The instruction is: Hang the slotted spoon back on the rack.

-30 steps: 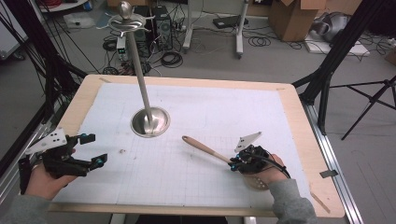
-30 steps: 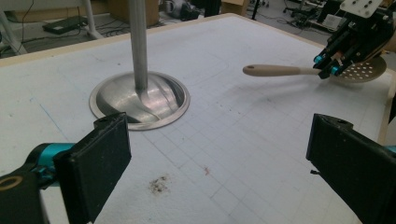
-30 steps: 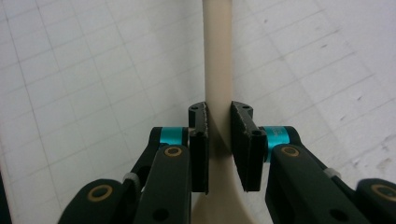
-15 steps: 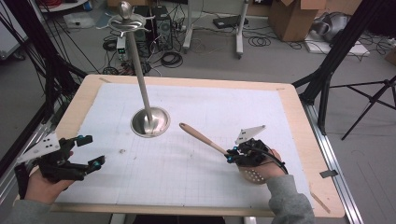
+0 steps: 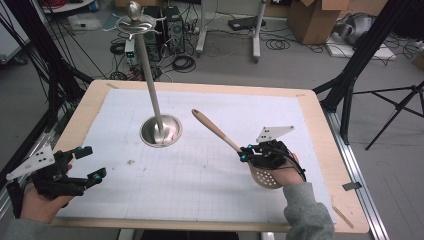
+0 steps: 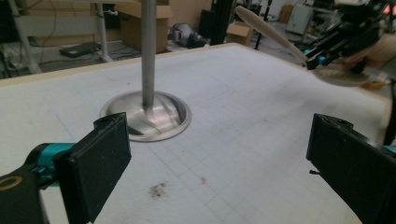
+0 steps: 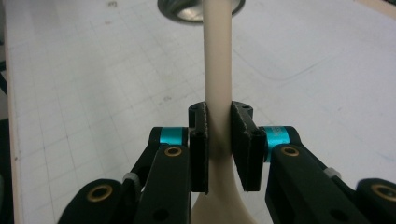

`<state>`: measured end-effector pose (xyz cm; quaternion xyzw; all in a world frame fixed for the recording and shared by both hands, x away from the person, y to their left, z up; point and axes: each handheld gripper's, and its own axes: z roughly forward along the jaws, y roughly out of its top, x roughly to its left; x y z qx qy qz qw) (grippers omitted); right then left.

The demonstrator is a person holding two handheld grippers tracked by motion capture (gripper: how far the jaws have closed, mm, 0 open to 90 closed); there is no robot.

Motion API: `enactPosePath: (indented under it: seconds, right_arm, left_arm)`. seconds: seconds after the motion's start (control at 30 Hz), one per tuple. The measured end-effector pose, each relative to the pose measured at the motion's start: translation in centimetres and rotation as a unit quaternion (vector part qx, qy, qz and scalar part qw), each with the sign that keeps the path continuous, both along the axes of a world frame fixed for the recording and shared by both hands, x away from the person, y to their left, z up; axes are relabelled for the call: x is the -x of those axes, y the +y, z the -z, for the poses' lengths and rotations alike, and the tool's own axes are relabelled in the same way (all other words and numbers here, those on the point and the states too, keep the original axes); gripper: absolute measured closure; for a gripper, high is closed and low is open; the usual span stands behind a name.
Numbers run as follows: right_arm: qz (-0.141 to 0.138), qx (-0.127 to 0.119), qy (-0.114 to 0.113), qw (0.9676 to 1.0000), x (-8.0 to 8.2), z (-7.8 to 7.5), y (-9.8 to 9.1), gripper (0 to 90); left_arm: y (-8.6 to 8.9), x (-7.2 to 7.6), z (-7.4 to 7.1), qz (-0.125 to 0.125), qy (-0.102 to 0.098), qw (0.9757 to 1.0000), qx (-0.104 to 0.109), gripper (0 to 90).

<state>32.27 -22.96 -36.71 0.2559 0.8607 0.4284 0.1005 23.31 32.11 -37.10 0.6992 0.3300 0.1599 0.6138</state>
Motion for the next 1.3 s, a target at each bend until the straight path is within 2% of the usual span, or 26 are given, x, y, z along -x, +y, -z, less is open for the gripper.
enactPosePath:
  seconds: [0.03,0.13,0.23,0.5,0.73,0.93,1.03,1.2,1.3]
  right_arm:
    - [0.001,-0.003,-0.001,1.0000,-0.1,-0.1,0.0,78.2]
    - [0.003,-0.016,-0.004,0.9999,-0.5,-0.4,0.3,78.2]
    - [-0.001,-0.022,-0.004,0.9998,-0.9,-0.6,0.8,78.2]
    - [-0.013,-0.038,-0.026,0.9988,-0.9,-1.8,1.9,78.2]
    - [-0.015,-0.047,-0.044,0.9978,-0.8,-2.8,2.0,78.2]
    - [-0.010,-0.072,-0.057,0.9957,-0.9,-3.8,1.8,78.2]
    - [-0.004,-0.076,-0.060,0.9953,-1.0,-4.4,1.9,78.2]
    - [-0.009,-0.082,-0.070,0.9941,-1.2,-5.4,2.4,78.2]
    - [-0.022,-0.095,-0.085,0.9916,-1.3,-6.0,2.7,78.3]
  left_arm:
    - [0.1,0.1,-0.1,0.003,0.000,0.9999,0.013,6.8]
    - [0.5,0.4,-0.5,-0.003,-0.008,0.9996,0.027,6.8]
    - [1.0,0.6,-0.5,-0.010,-0.008,0.9997,0.023,6.8]
    - [1.4,0.8,-0.3,-0.018,-0.002,0.9998,0.010,6.8]
    - [1.7,0.9,-0.3,-0.022,0.000,0.9997,0.011,6.8]
    - [1.7,0.8,-0.2,-0.022,0.003,0.9997,0.010,6.8]
    - [1.6,0.8,-0.2,-0.021,0.004,0.9997,0.008,6.8]
    - [1.7,0.8,-0.1,-0.022,0.006,0.9997,0.008,6.8]
    - [1.8,0.8,-0.1,-0.023,0.007,0.9997,0.009,6.8]
